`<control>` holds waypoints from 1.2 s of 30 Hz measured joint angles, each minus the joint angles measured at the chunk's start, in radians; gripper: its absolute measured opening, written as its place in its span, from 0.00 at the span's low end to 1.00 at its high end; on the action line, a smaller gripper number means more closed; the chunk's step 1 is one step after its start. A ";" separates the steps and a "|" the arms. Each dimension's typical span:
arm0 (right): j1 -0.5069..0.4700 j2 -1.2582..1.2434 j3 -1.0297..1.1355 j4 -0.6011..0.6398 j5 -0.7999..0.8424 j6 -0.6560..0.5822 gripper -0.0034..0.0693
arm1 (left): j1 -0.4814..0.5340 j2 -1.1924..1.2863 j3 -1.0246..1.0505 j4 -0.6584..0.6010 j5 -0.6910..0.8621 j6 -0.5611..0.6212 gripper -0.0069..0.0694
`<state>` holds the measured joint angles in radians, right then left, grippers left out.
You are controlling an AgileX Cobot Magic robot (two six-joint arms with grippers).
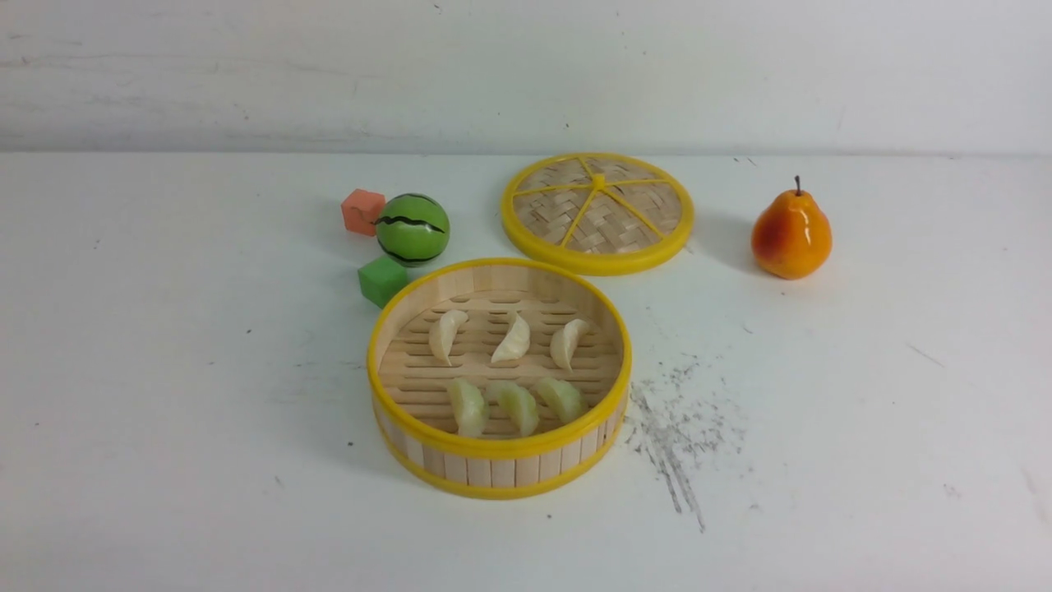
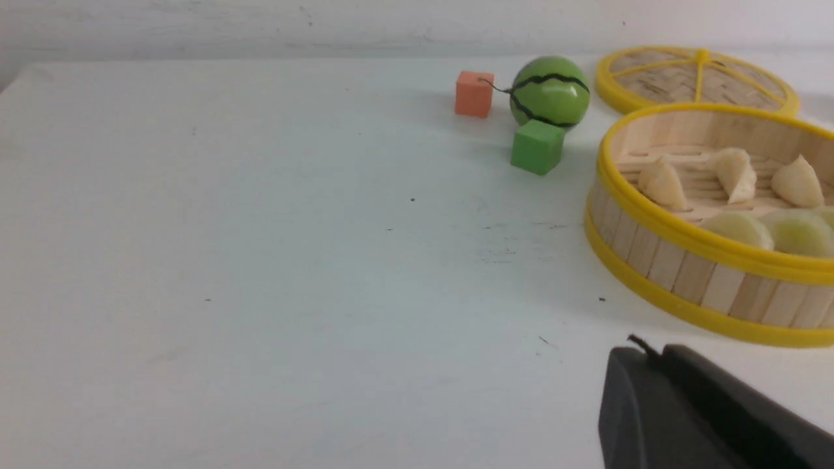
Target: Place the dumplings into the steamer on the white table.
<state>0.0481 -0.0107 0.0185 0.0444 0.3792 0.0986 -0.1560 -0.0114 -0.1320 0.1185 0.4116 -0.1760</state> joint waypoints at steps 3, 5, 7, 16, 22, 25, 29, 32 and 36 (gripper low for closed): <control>0.000 0.000 0.000 0.000 0.000 0.000 0.12 | 0.062 0.000 0.089 -0.057 -0.065 0.023 0.07; 0.000 0.000 0.000 0.000 0.000 0.000 0.12 | 0.076 0.000 0.137 -0.080 -0.073 0.027 0.07; 0.000 0.000 0.000 0.000 0.000 0.000 0.13 | 0.077 0.000 0.155 -0.099 -0.049 0.030 0.07; 0.000 0.000 0.000 0.000 0.000 0.000 0.15 | 0.078 0.000 0.160 -0.126 -0.002 0.046 0.07; 0.000 0.000 0.000 0.000 0.000 0.000 0.15 | 0.078 0.000 0.160 -0.126 -0.002 0.046 0.07; 0.000 0.000 0.000 0.000 0.000 0.000 0.15 | 0.078 0.000 0.160 -0.126 -0.002 0.046 0.07; 0.000 0.000 0.000 0.000 0.000 0.000 0.16 | 0.078 0.000 0.160 -0.126 -0.002 0.046 0.07; 0.000 0.000 0.000 0.000 0.000 0.000 0.16 | 0.078 0.000 0.160 -0.126 -0.002 0.046 0.07; 0.000 0.000 0.000 0.000 0.000 0.000 0.17 | 0.078 0.000 0.160 -0.126 -0.002 0.046 0.07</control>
<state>0.0481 -0.0107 0.0185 0.0444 0.3792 0.0986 -0.0777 -0.0114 0.0281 -0.0070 0.4100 -0.1299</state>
